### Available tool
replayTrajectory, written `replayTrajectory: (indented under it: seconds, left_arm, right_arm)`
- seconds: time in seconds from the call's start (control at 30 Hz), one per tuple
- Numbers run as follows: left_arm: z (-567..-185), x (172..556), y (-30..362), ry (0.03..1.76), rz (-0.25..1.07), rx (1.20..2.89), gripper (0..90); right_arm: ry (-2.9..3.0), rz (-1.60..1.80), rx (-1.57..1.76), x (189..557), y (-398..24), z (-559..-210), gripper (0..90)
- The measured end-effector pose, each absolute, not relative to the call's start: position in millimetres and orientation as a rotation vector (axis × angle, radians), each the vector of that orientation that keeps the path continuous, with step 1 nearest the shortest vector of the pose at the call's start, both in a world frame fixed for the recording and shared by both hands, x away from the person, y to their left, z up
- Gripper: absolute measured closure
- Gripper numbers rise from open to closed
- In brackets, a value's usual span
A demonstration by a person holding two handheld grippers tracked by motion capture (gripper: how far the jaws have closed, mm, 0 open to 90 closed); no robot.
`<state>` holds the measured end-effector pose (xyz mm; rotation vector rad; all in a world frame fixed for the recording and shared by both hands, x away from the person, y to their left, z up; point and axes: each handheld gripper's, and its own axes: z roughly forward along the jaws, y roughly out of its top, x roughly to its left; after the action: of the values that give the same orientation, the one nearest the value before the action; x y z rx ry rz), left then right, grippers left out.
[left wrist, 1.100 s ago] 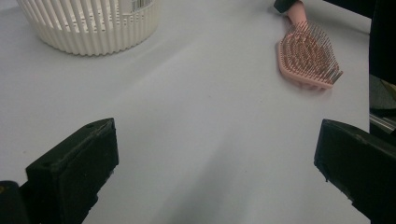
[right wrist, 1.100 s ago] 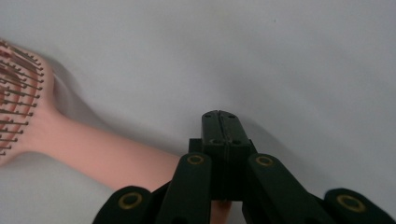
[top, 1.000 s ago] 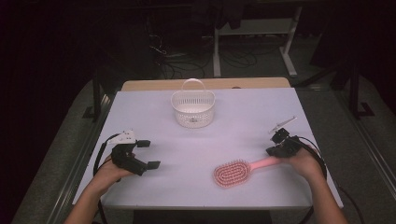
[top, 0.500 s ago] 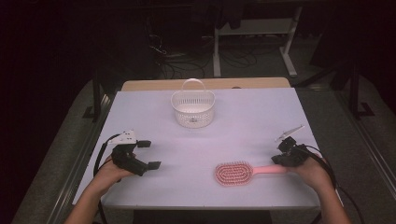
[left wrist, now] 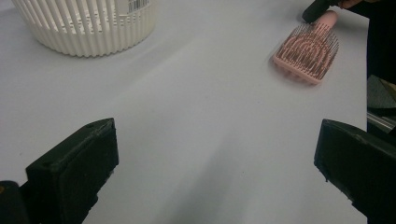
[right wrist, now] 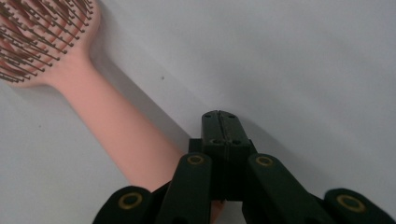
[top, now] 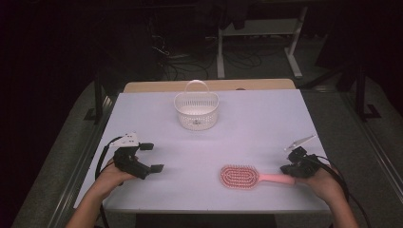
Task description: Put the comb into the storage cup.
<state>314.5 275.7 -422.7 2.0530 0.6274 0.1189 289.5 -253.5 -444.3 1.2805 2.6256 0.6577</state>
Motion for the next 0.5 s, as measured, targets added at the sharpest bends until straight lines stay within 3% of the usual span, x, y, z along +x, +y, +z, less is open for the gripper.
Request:
replayTrajectory:
  seconds: [0.33,0.5]
  left_arm:
    - [-423,315,275,0.626,0.120,2.053,0.0]
    - [-423,315,275,0.625,0.121,2.056,0.0]
  right_arm:
    - [2.567,0.748,1.273,289,-257,-436,88.5]
    - [2.523,0.836,1.260,293,-255,-426,78.4]
